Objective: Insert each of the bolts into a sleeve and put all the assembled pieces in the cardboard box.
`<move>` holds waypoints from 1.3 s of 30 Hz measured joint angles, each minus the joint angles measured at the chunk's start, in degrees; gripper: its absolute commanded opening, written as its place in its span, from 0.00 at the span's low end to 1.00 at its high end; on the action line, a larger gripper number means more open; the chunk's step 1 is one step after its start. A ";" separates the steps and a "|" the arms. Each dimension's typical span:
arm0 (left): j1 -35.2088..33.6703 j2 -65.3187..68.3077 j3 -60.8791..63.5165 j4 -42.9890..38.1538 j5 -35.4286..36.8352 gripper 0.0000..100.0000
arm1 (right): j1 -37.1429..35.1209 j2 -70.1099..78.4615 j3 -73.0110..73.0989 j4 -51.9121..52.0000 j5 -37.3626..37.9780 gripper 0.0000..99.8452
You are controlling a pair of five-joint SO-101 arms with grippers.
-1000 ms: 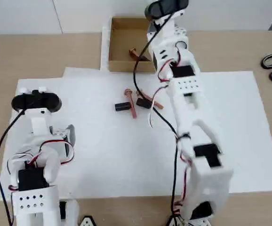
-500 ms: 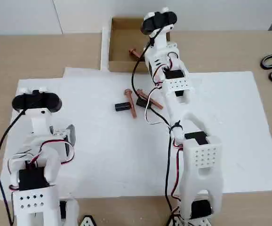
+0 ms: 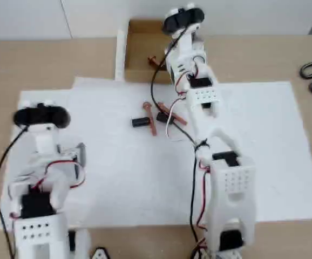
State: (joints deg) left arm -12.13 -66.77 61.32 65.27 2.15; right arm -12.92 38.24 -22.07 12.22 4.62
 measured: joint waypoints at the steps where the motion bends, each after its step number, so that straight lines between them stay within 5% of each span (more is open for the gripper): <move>1: 0.00 0.00 0.00 0.00 0.00 0.18 | 0.00 0.00 0.00 0.00 0.00 0.26; 14: 0.00 0.00 0.00 0.00 0.00 0.18 | 0.00 -2.37 -5.71 4.66 0.00 0.26; 39: 0.00 0.00 2.20 -0.09 0.00 0.18 | -0.09 -45.98 -6.15 73.32 0.00 0.26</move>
State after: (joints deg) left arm -12.13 -66.77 63.52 65.19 2.15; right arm -13.01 -7.74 -28.22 85.54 4.62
